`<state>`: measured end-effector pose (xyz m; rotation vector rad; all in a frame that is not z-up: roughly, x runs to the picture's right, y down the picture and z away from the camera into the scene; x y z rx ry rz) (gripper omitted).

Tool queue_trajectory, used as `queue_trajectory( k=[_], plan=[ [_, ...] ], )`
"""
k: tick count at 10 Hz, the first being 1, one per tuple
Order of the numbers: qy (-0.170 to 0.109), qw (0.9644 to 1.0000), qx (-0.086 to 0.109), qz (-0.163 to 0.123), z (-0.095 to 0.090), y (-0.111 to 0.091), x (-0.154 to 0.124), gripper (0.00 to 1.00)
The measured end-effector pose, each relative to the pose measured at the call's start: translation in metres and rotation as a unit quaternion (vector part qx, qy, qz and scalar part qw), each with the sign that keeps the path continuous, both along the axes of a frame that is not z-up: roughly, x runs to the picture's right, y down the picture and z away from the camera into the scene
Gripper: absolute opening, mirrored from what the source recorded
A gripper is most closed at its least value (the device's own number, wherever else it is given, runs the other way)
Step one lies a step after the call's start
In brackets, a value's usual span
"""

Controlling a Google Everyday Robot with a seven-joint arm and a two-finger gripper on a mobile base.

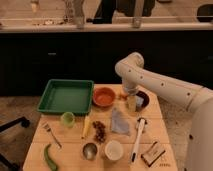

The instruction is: Place apple in red bowl

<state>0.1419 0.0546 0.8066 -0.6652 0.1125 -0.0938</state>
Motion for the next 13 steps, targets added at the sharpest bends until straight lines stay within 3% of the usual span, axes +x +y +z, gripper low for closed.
queue_trajectory(
  k=[2,6,9,13],
  plan=[
    [-0.006,1.0,0.003,0.004,0.012,-0.014,-0.021,0.8],
    [0.001,0.9987,-0.006,0.05,0.052,-0.029,-0.018,0.8],
    [0.037,0.9926,-0.013,0.115,0.078,-0.03,-0.01,0.8],
    [0.042,0.9913,-0.017,0.123,0.082,-0.03,-0.012,0.8]
  ],
)
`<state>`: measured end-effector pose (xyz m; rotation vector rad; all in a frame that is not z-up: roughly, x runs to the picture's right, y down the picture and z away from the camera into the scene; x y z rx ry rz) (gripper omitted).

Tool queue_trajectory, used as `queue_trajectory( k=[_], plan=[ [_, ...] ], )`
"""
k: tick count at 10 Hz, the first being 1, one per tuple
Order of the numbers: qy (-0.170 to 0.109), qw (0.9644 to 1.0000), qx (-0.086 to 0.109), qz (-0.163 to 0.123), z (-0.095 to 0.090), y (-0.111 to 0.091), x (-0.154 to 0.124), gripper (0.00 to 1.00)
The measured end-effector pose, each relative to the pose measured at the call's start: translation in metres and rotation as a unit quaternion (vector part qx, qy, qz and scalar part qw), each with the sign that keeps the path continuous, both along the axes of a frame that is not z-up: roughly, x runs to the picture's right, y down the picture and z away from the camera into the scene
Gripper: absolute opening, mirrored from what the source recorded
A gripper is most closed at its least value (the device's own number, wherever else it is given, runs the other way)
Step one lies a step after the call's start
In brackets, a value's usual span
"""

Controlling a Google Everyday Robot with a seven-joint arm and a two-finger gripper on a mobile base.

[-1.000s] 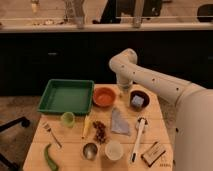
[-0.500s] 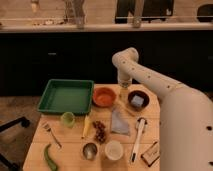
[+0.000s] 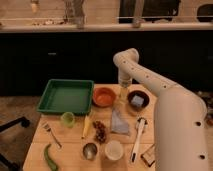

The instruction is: Place apple in red bowl

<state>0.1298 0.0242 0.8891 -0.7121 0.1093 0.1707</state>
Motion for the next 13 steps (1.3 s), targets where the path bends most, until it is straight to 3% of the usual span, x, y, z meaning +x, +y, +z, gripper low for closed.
queue_trajectory(
  k=[3,6,8,10,13],
  plan=[
    [0.004,1.0,0.005,0.007,-0.001,0.004,-0.002,0.8],
    [0.02,0.9985,0.038,0.033,0.0,-0.001,-0.009,0.8],
    [0.022,0.9975,0.049,0.047,0.004,-0.01,-0.011,0.8],
    [0.028,0.9966,0.049,0.061,0.017,-0.017,-0.01,0.8],
    [0.046,0.9952,0.026,0.083,0.053,-0.016,-0.007,0.8]
  ],
)
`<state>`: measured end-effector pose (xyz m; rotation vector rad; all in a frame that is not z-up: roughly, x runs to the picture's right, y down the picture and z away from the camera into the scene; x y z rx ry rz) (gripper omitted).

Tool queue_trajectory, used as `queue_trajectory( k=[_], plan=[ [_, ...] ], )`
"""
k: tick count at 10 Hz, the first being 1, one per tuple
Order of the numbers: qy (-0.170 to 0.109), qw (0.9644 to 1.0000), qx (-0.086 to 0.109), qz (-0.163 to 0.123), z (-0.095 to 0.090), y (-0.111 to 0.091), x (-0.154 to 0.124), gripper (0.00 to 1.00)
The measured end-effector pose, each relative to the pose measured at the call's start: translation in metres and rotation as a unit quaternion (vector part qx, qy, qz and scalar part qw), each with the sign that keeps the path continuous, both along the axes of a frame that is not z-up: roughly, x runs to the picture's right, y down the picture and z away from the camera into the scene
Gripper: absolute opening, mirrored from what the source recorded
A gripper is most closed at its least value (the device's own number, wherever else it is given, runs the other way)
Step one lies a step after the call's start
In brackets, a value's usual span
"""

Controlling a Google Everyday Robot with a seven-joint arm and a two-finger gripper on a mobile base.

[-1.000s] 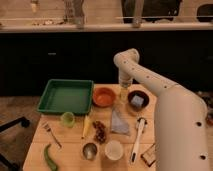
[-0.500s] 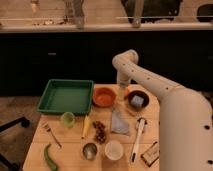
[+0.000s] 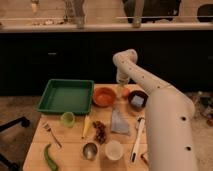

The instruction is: Place apple in red bowl

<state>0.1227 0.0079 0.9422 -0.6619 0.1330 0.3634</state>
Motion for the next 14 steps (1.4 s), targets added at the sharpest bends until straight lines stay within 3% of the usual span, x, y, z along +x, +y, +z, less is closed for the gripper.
queue_trajectory(
  k=[6,14],
  plan=[
    [0.022,0.9987,-0.042,0.022,0.036,0.012,0.011,0.8],
    [0.008,0.9978,-0.066,0.001,0.04,0.024,0.02,0.8]
  ],
)
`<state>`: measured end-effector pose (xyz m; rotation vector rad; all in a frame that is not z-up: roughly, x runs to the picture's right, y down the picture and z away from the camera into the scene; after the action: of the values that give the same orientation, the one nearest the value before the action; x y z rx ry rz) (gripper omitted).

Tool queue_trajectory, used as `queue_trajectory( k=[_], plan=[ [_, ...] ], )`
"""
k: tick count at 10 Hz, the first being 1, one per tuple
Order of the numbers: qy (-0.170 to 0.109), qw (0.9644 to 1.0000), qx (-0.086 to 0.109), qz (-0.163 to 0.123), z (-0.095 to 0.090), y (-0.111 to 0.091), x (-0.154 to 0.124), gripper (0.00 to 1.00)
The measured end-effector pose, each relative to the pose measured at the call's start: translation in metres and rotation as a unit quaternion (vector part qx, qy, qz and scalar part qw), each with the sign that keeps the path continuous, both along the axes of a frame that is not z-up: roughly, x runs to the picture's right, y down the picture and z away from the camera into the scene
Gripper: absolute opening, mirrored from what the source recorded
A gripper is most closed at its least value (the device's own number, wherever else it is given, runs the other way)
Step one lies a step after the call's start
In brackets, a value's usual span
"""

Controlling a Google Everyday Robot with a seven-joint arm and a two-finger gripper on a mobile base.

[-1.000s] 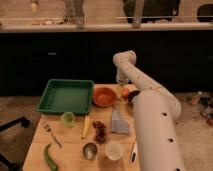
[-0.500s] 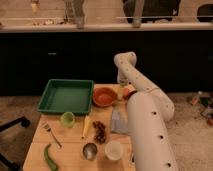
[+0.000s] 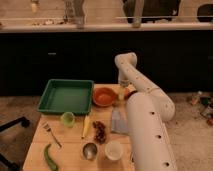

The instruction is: Place apple in red bowl

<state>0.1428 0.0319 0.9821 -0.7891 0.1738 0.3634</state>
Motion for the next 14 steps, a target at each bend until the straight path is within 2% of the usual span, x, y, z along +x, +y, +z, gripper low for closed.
queue_trajectory(
  k=[5,9,10,14],
  plan=[
    [-0.001,0.9999,-0.013,-0.002,0.004,0.009,0.01,0.8],
    [-0.013,0.9995,-0.029,-0.009,0.01,0.015,0.009,0.79],
    [-0.016,0.9994,-0.029,-0.013,0.011,0.015,0.008,0.74],
    [-0.025,0.999,-0.031,-0.019,0.012,0.016,0.005,0.37]
  ],
)
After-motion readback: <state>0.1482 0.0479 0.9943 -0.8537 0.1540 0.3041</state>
